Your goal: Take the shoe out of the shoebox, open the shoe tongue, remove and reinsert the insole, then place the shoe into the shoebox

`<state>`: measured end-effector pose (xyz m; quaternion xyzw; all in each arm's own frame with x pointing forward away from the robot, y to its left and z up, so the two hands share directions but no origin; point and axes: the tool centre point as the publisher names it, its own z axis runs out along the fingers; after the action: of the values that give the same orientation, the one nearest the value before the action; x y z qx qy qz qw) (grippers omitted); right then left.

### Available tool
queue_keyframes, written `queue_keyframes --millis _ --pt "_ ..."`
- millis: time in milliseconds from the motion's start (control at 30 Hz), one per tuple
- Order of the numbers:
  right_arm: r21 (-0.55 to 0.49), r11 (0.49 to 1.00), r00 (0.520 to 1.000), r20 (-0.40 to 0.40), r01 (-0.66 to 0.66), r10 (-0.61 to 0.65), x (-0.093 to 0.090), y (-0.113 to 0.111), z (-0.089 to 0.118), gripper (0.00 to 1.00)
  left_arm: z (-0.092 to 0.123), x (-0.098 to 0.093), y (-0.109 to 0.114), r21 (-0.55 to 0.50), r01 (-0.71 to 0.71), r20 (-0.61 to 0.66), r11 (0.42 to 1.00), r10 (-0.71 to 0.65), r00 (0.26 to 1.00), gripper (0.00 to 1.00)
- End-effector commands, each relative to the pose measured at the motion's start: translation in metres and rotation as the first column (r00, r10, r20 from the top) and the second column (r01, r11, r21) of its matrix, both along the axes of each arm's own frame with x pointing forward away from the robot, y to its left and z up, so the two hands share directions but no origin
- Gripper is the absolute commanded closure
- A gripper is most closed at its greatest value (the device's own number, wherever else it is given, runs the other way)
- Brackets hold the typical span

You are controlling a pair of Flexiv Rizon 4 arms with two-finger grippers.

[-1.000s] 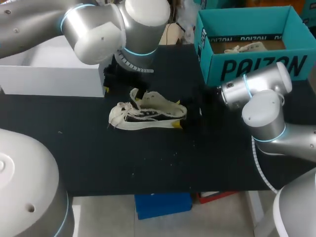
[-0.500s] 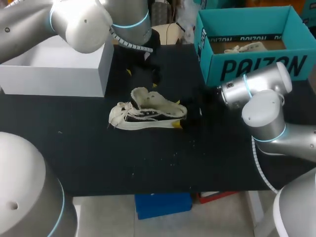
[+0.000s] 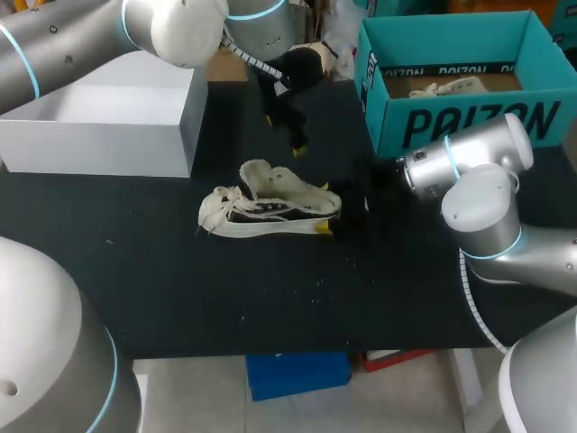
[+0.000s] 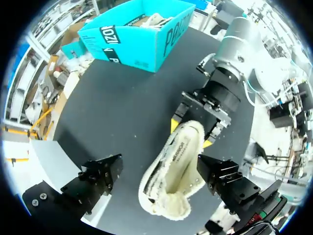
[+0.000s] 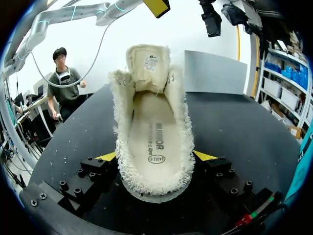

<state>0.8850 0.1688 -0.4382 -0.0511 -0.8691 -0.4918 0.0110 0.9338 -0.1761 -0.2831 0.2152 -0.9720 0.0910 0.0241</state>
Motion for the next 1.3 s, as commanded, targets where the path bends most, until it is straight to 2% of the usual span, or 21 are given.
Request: queue_keyframes --millis 33,133,167,200,233,267,300,400,500,633,1033,1300 --pt "-0.002 1.0 1.0 0.0 0.002 -0.002 0.0 0.002 -0.004 1.0 0.001 0.008 -0.004 0.029 0.13 -0.056 0.991 -0.128 0.99 0.0" --pt "-0.002 1.0 1.0 0.0 0.002 -0.002 0.0 0.002 -0.004 1.0 0.002 0.007 -0.005 0.024 0.152 -0.054 0.988 -0.151 0.987 0.0" --pt "-0.002 1.0 1.0 0.0 0.002 -0.002 0.0 0.002 -0.004 1.0 0.003 0.005 -0.007 0.015 0.18 -0.058 0.984 -0.179 0.982 0.17" --pt "-0.002 1.0 1.0 0.0 0.002 -0.002 0.0 0.002 -0.004 1.0 0.004 0.002 -0.009 -0.015 0.21 -0.074 0.978 -0.211 0.975 0.61" --pt "-0.002 1.0 1.0 0.0 0.002 -0.002 0.0 0.002 -0.004 1.0 0.006 0.001 -0.009 -0.045 0.224 -0.07 0.973 -0.227 0.971 0.71" --pt "-0.002 1.0 1.0 0.0 0.002 -0.002 0.0 0.002 -0.004 1.0 0.008 -0.001 -0.009 -0.09 0.264 -0.072 0.96 -0.271 0.96 0.94" --pt "-0.002 1.0 1.0 0.0 0.002 -0.002 0.0 0.002 -0.004 1.0 0.01 -0.004 -0.01 -0.106 0.291 -0.068 0.951 -0.298 0.952 1.0" --pt "-0.002 1.0 1.0 0.0 0.002 -0.002 0.0 0.002 -0.004 1.0 0.012 -0.011 -0.012 -0.165 0.388 -0.073 0.907 -0.404 0.912 1.0" --pt "-0.002 1.0 1.0 0.0 0.002 -0.002 0.0 0.002 -0.004 1.0 0.009 -0.019 -0.01 -0.166 0.456 -0.094 0.874 -0.475 0.875 1.0" --pt "-0.002 1.0 1.0 0.0 0.002 -0.002 0.0 0.002 -0.004 1.0 0.002 -0.028 -0.005 -0.137 0.488 -0.138 0.862 -0.505 0.852 1.0" --pt "-0.002 1.0 1.0 0.0 0.002 -0.002 0.0 0.002 -0.004 1.0 -0.027 -0.048 -0.001 -0.153 0.473 -0.22 0.868 -0.497 0.84 1.0" --pt "-0.002 1.0 1.0 0.0 0.002 -0.002 0.0 0.002 -0.004 1.0 -0.028 -0.048 -0.001 -0.155 0.461 -0.23 0.874 -0.485 0.843 1.0"
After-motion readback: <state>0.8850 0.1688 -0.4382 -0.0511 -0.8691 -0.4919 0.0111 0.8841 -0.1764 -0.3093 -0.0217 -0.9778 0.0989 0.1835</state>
